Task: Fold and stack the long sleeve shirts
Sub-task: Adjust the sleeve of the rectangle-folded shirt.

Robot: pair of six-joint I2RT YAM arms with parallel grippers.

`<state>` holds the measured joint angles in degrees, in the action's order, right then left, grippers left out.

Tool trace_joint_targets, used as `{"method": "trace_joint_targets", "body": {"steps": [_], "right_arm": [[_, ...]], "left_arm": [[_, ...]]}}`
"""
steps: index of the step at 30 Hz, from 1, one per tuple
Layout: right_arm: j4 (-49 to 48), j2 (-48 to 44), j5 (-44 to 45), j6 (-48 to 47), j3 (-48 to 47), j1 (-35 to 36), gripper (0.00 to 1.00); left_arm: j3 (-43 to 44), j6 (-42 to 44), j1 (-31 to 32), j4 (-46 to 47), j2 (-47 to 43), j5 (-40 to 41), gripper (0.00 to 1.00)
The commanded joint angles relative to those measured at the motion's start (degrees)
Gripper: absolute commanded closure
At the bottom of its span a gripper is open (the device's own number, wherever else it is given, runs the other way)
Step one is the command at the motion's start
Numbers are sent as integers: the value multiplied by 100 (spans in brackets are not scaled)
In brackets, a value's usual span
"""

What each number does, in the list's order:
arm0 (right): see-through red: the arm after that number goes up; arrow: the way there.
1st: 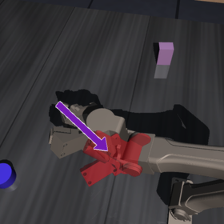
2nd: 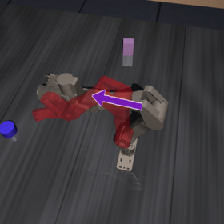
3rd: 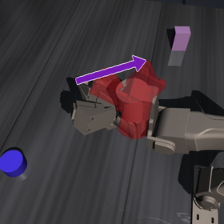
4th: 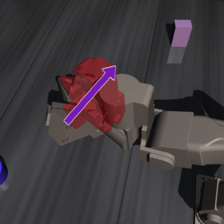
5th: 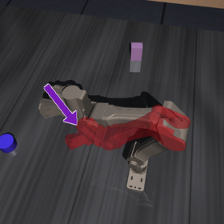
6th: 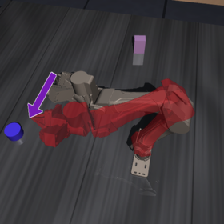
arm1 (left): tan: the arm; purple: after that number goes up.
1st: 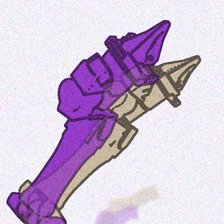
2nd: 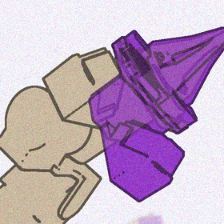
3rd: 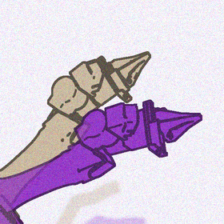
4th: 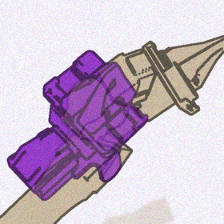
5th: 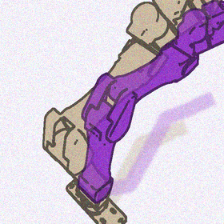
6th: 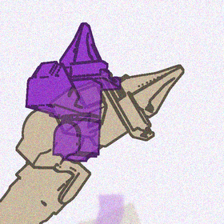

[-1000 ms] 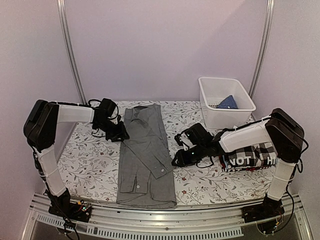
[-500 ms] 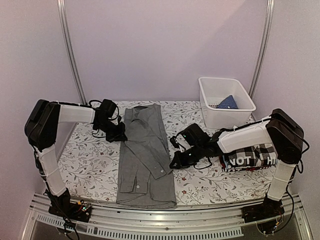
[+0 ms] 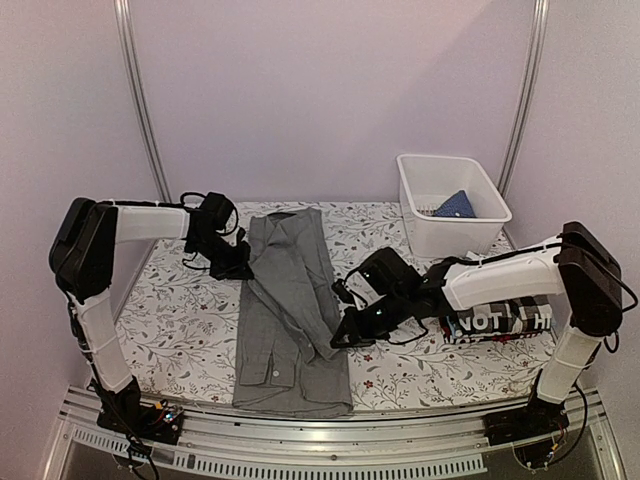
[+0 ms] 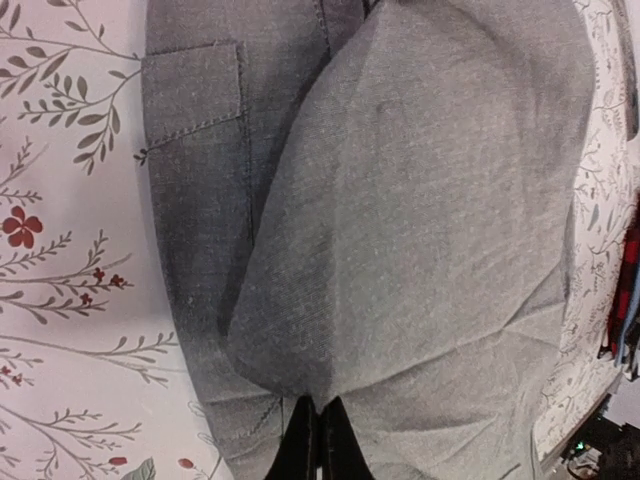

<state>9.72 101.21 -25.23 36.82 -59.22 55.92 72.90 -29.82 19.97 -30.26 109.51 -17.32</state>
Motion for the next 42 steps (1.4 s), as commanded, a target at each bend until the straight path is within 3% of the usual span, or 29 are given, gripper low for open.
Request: {"method": "trace_joint_targets", "body": {"steps": [1, 16, 24, 26, 32, 36, 42], "right_arm": [[324, -281, -168, 259, 35, 130, 100], [802, -358, -658, 670, -666, 217, 100], [535, 51, -187, 780, -74, 216, 99], [405, 121, -121, 840, -14, 252, 88], [1368, 27, 1355, 608, -633, 593, 69], [1718, -121, 2114, 536, -999, 856, 63], [1712, -97, 2349, 600, -1098, 951, 58]], "left_arm": [[264, 417, -75, -388, 6, 27, 100], [879, 978, -130, -1156, 324, -176, 100], [682, 932, -131, -906, 307, -256, 88], [658, 938, -126, -863, 285, -269, 86], [599, 910, -130, -804, 126, -178, 67], [529, 864, -139, -773, -47, -110, 62], [374, 778, -137, -772, -366, 22, 60]]}}
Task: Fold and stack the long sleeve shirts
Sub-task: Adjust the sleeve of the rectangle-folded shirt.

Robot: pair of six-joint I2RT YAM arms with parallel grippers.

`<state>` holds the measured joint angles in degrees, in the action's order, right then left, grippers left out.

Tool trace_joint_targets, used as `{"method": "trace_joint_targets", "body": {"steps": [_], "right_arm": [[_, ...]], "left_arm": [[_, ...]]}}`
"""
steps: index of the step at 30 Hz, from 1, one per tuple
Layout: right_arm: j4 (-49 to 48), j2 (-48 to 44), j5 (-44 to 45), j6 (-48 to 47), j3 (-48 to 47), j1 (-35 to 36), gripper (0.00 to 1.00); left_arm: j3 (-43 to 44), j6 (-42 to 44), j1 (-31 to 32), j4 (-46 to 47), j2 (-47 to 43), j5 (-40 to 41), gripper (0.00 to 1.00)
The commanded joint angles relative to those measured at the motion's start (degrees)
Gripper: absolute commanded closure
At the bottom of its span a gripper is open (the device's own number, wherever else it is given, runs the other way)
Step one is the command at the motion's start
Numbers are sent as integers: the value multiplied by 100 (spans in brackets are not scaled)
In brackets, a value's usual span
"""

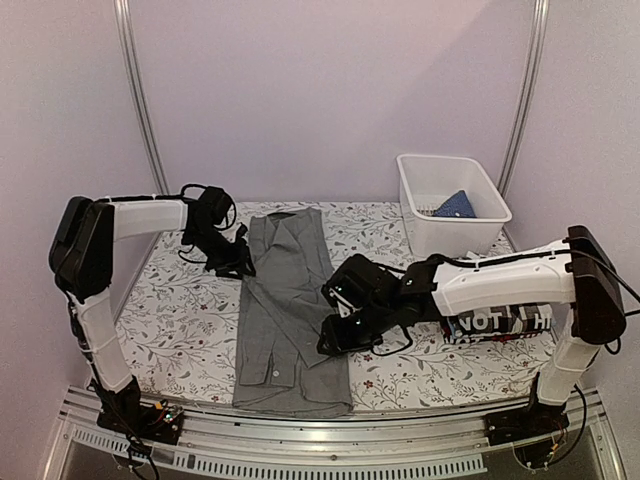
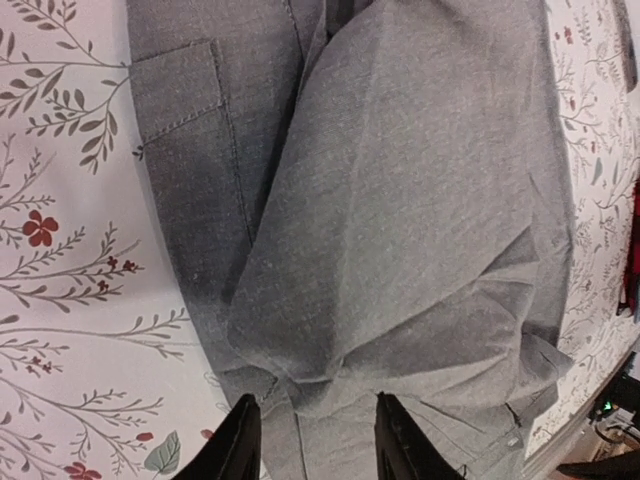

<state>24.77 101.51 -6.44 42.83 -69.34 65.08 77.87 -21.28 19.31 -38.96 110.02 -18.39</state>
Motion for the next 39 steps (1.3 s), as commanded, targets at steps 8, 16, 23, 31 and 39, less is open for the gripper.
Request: {"method": "trace_joint_targets", "body": {"steps": [8, 16, 23, 31, 39], "right_arm": [[708, 809, 543, -644, -1239, 352, 59], [1172, 1558, 898, -740, -1787, 526, 73], [1381, 1948, 1129, -785, -2039, 702, 74], [1701, 2241, 1665, -866, -2356, 812, 74], [1834, 2453, 1727, -917, -2477, 927, 74]], "left_arm": [[-319, -131, -75, 146, -699, 196, 58], [-365, -101, -81, 135, -745, 183, 58], [-343, -70, -94, 136, -711, 145, 59], [-325, -49, -113, 119, -688, 119, 59], [-333, -45, -138, 116, -683, 116, 59]]}}
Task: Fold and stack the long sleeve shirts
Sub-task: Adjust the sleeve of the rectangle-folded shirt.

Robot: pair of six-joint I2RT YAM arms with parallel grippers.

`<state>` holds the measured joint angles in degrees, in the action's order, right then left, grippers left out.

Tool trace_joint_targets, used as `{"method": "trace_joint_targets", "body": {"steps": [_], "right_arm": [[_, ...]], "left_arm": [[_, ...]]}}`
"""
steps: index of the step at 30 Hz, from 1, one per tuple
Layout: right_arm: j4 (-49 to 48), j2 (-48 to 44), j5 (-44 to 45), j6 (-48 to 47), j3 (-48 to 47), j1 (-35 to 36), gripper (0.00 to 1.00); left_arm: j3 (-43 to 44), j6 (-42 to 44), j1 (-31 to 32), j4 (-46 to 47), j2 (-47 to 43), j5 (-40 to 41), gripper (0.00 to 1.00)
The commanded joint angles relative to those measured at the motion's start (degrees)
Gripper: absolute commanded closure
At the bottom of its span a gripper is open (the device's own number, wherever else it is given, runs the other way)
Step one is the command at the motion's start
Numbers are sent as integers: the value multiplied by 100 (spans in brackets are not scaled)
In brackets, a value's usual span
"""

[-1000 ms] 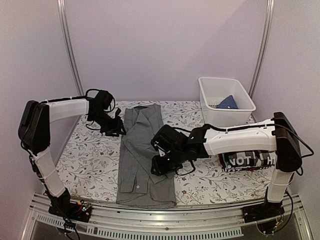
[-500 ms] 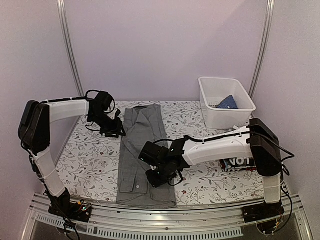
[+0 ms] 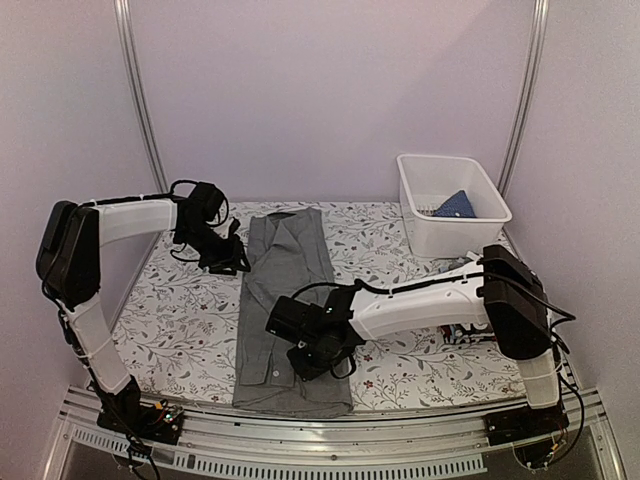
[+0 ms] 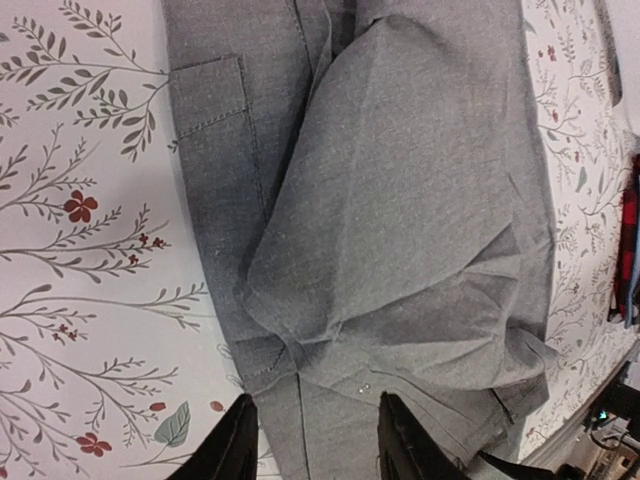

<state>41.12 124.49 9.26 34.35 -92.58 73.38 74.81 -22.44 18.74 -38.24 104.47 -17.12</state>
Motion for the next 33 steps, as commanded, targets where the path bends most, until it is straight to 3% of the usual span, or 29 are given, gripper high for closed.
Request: {"method": "trace_joint_targets", "body": {"steps": [1, 7, 15, 21, 33], "right_arm": [[238, 175, 200, -60, -165, 97, 74], [279, 91, 425, 6, -182, 97, 81], [288, 18, 423, -5, -262, 98, 99], [501, -126, 127, -151, -472, 97, 100], [1075, -43, -1611, -424, -1067, 97, 100]], "left_arm": [[-32, 73, -87, 45, -135, -10, 59], [-27, 78, -82, 36, -145, -11, 59], [-31, 96, -90, 23, -148, -12, 60], [-20, 110, -102, 9, -163, -20, 60], [69, 122, -99, 9, -146, -84, 59]]}}
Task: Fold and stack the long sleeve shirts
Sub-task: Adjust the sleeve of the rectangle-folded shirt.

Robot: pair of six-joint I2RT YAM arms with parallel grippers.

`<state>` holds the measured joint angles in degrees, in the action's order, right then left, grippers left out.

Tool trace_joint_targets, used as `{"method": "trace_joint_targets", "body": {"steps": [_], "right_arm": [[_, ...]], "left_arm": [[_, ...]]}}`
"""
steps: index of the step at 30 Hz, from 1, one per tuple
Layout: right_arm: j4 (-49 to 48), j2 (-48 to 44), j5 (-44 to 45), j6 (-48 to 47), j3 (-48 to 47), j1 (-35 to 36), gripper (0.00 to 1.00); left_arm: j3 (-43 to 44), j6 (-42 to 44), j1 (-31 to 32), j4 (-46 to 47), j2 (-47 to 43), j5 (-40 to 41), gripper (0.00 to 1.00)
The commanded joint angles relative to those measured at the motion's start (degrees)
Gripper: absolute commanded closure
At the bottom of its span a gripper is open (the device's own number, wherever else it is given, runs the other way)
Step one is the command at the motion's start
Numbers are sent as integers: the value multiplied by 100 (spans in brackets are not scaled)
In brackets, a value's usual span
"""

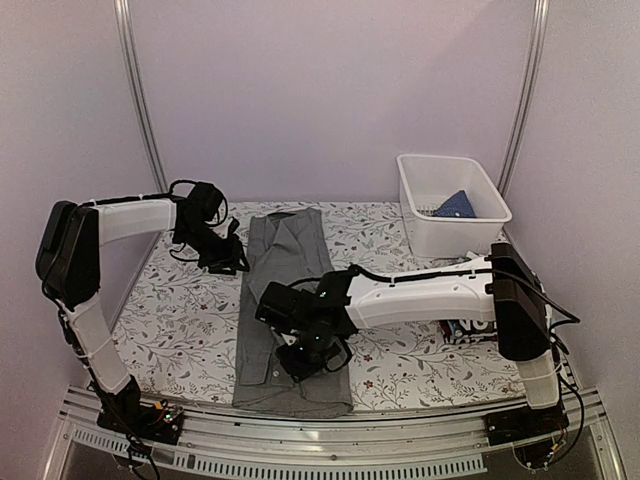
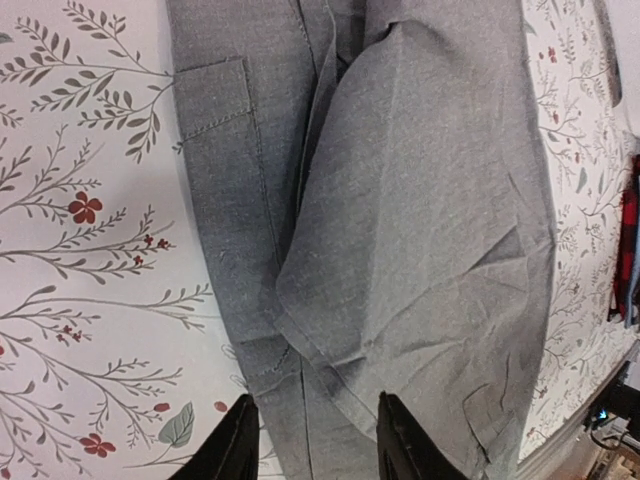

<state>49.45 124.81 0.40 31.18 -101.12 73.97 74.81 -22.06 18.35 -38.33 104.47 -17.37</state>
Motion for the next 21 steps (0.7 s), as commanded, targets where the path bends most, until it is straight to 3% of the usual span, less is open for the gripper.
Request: {"method": "trace_joint_targets", "body": {"steps": [1, 5, 13, 21], "right_arm": [[208, -51, -842, -104, -210, 38, 100], [122, 119, -1006, -66, -285, 38, 99], [-852, -519, -1032, 228, 326, -427, 66], [-2699, -1576, -859, 417, 1399, -1736, 63]], "left_arm": [[74, 94, -60, 18, -142, -65, 59], [72, 87, -66, 38, -122, -98, 59], [-19, -20, -39, 254, -154, -295, 60], [141, -446, 35, 875, 13, -445, 75]]}}
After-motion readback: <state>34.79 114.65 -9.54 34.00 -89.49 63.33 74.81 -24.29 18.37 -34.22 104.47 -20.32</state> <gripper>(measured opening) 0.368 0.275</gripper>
